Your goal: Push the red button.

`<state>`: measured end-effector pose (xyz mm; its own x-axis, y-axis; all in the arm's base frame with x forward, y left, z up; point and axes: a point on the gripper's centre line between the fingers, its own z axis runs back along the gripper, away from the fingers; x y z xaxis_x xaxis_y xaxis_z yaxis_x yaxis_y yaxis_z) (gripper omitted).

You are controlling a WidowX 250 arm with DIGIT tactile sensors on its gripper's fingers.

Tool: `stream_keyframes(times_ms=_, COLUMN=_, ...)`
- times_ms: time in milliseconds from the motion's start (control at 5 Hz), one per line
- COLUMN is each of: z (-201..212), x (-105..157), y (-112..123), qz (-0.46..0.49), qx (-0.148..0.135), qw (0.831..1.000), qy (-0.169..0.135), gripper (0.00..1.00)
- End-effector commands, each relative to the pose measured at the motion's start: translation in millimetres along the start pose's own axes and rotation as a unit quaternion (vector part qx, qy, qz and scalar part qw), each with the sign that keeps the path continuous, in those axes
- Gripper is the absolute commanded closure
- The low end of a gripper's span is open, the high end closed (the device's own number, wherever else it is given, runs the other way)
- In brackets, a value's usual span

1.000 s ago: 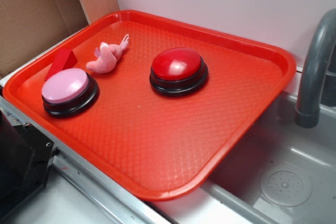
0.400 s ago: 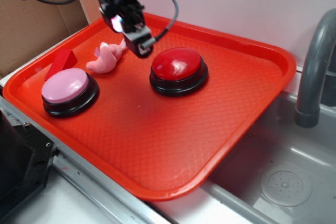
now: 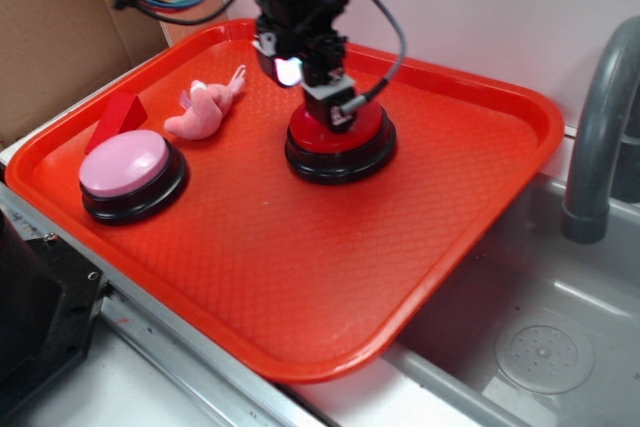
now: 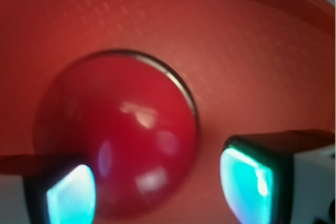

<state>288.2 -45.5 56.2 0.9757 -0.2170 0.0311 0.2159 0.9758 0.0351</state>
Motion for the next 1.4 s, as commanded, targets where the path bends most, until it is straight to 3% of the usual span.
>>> stream_keyframes(times_ms=0, z=-2.2, x=8.5, y=-2.0, qz=-0.012, qx=0.005, qw=1.0, qy=-0.001, gripper=0.0)
stream_keyframes(times_ms=400, z=86.4, x=-28.5, y=10.2, qz=0.005, qx=0.032, qw=0.999, qy=-0.035, gripper=0.0)
stream_keyframes(times_ms=600, z=104.8, x=-36.7, y=12.5, qz=0.028, qx=0.012, qw=0.999, qy=-0.028, gripper=0.0)
stream_keyframes(times_ms=1200, z=120.4, x=-49.8, y=9.8, qz=0.023, qx=0.031, qw=0.999, qy=-0.014, gripper=0.0)
